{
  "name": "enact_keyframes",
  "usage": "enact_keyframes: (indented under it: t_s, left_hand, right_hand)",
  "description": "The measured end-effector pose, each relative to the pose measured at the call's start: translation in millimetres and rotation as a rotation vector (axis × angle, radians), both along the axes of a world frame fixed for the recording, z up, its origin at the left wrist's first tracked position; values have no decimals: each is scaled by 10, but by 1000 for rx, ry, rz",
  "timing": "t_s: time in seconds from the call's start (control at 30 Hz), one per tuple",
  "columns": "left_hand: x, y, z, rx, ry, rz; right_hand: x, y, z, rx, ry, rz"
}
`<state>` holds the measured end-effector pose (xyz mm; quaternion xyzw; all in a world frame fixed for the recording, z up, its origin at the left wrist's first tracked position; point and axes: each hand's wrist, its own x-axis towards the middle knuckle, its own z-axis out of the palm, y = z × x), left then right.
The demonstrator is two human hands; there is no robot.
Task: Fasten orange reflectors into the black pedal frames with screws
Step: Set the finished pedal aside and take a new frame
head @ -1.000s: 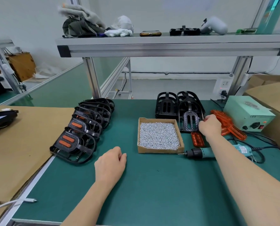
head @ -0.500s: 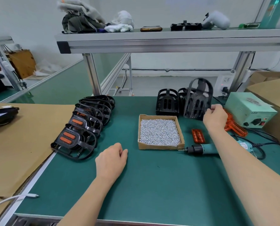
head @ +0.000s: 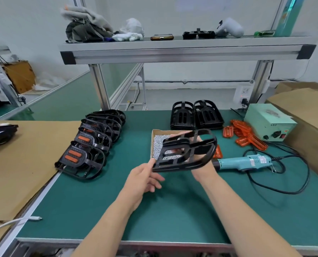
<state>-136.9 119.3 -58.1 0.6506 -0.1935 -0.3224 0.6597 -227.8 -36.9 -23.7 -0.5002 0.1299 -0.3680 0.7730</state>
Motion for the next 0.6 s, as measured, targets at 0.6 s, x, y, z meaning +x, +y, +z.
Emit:
enact_keyframes:
  t_s: [0.6]
  left_hand:
    - [23,83,-104,-55,-36,-68]
  right_hand:
    - [-140,-509,29,-236,504,-89]
